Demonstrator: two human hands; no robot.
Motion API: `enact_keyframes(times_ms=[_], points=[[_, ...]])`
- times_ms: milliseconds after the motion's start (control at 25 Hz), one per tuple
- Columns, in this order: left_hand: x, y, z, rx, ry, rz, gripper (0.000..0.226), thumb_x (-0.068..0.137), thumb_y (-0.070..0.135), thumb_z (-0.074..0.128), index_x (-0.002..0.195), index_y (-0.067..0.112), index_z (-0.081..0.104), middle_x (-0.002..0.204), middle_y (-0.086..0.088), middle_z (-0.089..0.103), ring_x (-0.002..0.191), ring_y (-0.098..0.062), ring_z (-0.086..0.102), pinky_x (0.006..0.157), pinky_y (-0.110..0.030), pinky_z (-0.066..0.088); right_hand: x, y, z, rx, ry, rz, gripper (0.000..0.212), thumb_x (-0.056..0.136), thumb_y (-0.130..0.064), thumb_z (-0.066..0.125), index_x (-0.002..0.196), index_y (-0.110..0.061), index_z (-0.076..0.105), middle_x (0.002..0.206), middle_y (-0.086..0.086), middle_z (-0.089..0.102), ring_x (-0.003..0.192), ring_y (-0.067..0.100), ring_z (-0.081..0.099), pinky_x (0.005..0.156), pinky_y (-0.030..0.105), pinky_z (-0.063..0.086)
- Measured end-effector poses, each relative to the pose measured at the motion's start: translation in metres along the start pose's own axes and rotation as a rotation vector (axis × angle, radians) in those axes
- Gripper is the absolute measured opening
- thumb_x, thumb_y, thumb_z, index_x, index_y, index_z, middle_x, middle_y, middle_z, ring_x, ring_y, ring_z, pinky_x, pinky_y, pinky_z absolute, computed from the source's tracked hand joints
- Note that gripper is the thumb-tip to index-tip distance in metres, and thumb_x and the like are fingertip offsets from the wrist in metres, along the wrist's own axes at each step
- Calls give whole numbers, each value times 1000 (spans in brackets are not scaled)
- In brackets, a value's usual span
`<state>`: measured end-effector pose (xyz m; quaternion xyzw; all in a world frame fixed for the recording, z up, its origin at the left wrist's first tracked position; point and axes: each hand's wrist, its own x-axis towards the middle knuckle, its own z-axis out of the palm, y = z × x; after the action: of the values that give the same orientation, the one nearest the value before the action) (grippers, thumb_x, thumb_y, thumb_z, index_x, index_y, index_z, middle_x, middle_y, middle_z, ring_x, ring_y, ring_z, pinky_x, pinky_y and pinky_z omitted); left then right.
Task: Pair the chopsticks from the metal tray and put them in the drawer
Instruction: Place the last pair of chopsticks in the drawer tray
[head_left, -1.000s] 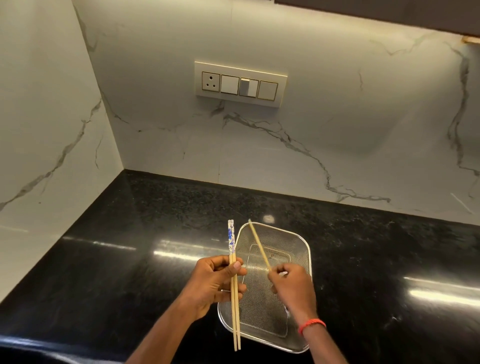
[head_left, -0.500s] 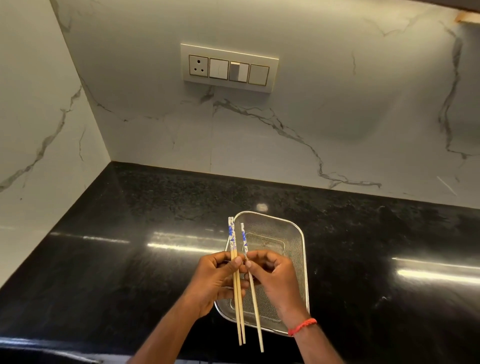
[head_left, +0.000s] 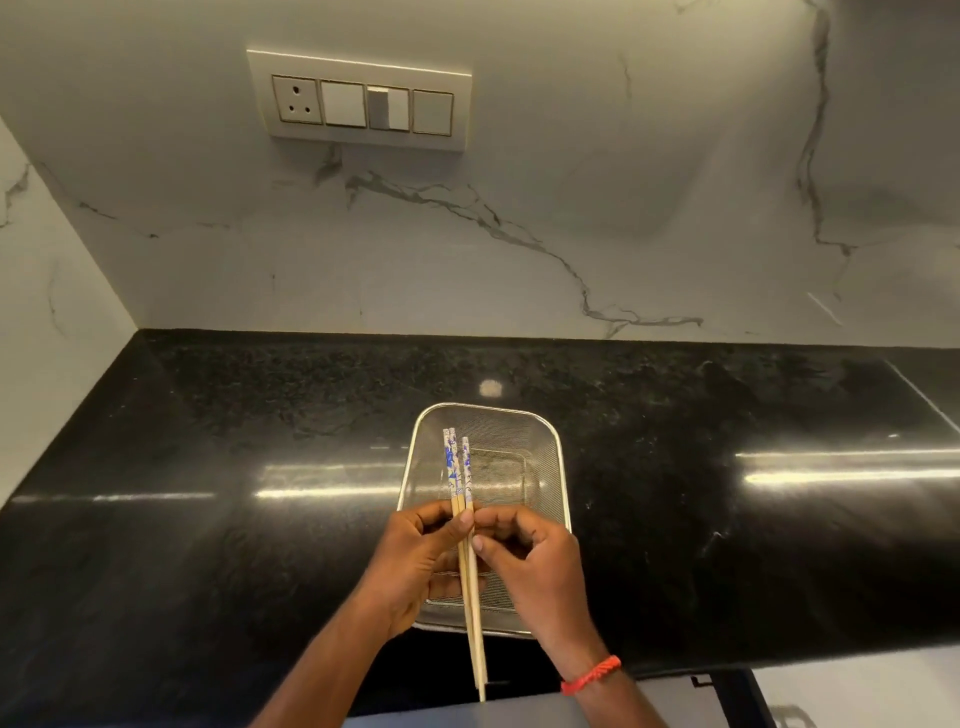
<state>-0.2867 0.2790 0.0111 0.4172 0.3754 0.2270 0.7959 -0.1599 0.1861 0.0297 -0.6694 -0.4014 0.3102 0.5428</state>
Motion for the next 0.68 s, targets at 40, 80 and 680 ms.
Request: enact_keyframes(times_ms=[40,80,680], points=[[1,-3,6,5,-18,-7,28,80,26,75,103,10,77,101,-23,77,84,-35,77,65,-42,63,-4,2,-4,-5,38,-1,26,81,-6,77,92,-29,76,91,-9,78,84,8,75,74,26,62],[3,-5,11,16,-35,-12,27,80,26,75,102,10,77,101,-22,77,85,-36,77,66,-42,63,-7,4,-9,-12,66,2,24,81,-7,77,92,-28,76,90,-9,78,84,8,75,74,27,62],[3,-36,97,195,-227,-103,15,92,18,68,102,11,77,93,-17,77,77,-30,75,68,-41,62,-63,16,-87,-219,344,-152,17,83,-9,76,93,-23,74,89,-16,73,88,7,71,71,16,57]])
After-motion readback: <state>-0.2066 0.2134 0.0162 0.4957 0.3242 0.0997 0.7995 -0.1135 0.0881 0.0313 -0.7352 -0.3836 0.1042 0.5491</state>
